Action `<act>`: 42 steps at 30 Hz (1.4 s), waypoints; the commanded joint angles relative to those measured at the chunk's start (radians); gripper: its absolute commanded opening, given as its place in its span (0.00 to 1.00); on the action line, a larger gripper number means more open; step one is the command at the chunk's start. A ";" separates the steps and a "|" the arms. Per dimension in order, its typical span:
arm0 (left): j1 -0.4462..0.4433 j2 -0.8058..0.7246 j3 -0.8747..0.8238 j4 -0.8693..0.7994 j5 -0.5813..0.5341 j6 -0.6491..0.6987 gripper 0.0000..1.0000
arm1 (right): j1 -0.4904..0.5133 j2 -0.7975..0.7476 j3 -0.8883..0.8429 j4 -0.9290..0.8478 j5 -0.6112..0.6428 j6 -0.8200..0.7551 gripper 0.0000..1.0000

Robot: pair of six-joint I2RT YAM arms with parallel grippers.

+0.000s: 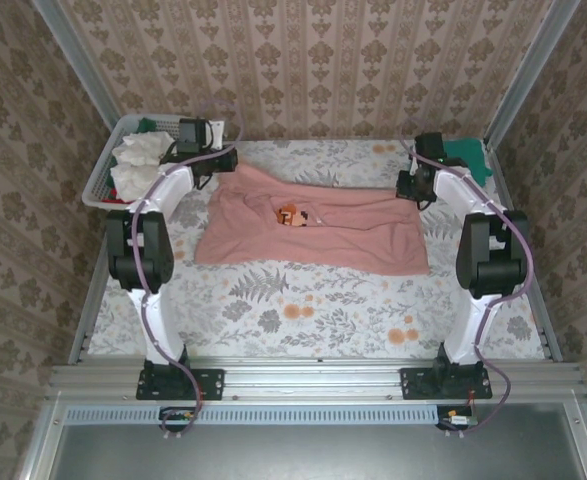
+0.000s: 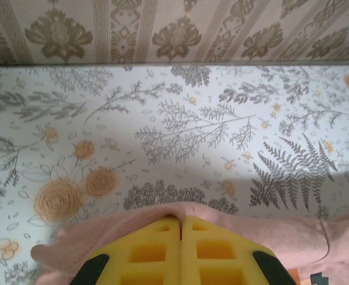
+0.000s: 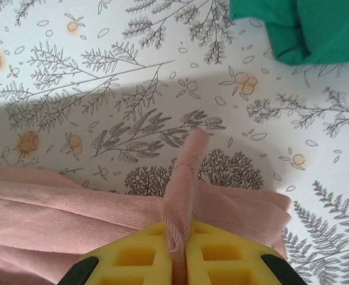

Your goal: Fold and stack the t-shirts

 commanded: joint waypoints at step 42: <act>0.046 -0.484 -0.810 0.280 -0.021 -0.047 0.00 | 0.010 0.529 0.701 -0.390 0.031 0.065 0.56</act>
